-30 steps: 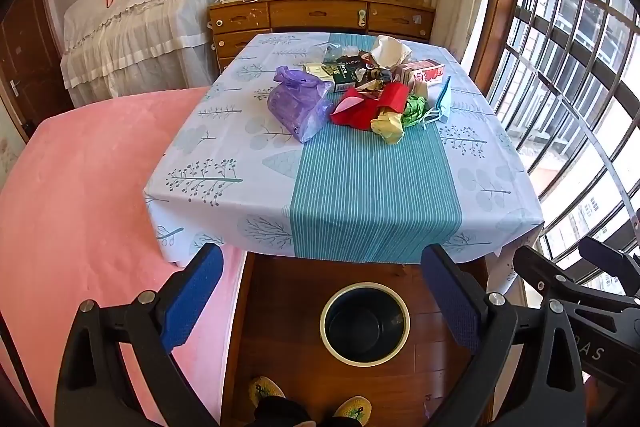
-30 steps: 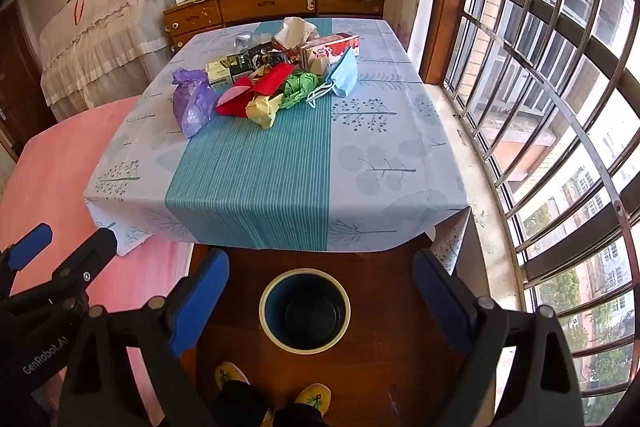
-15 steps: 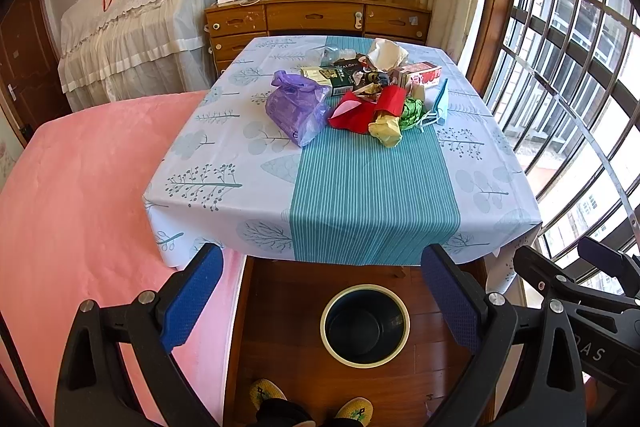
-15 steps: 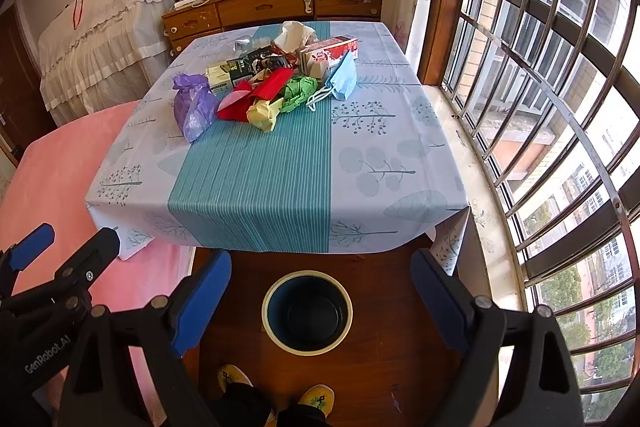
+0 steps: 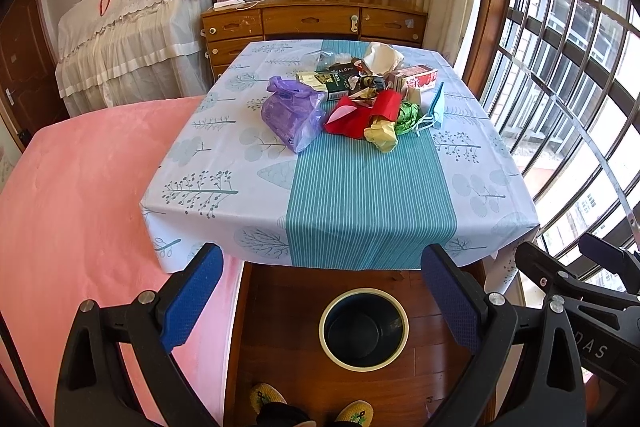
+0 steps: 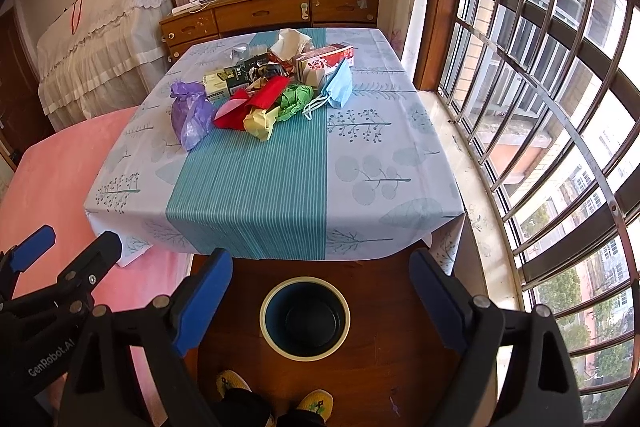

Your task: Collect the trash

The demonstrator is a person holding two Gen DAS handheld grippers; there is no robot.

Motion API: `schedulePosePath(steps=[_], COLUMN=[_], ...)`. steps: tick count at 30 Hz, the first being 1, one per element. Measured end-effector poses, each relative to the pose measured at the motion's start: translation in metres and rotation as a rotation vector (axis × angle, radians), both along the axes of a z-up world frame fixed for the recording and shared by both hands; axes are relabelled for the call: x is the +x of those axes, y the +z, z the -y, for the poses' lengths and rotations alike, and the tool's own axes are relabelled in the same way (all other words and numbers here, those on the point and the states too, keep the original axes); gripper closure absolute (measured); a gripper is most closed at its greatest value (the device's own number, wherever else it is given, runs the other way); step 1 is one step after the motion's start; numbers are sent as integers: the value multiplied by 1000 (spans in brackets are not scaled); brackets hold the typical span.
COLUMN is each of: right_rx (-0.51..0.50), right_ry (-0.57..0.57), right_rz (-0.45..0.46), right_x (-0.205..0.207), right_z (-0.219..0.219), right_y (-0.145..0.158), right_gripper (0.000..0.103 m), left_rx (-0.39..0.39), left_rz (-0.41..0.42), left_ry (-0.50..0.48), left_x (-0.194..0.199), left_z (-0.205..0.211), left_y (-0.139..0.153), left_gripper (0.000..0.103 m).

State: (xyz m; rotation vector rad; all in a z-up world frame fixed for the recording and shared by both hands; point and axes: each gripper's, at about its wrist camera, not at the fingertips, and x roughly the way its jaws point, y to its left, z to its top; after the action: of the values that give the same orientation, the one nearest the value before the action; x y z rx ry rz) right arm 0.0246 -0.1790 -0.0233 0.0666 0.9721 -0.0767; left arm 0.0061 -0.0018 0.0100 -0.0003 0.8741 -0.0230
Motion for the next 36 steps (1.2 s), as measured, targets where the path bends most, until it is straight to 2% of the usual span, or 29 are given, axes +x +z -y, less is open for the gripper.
schedulePosePath(steps=[18, 36], right_rx=[20, 47], right_ry=[7, 7], right_rz=[17, 43], right_x=[5, 7], right_z=[3, 4], right_y=[3, 6], right_gripper=[13, 13], left_rx=[5, 13], left_rz=[-2, -1], left_ry=[-1, 2], left_x=[0, 1], left_z=[1, 0], left_y=[-3, 7], left_gripper=[5, 5])
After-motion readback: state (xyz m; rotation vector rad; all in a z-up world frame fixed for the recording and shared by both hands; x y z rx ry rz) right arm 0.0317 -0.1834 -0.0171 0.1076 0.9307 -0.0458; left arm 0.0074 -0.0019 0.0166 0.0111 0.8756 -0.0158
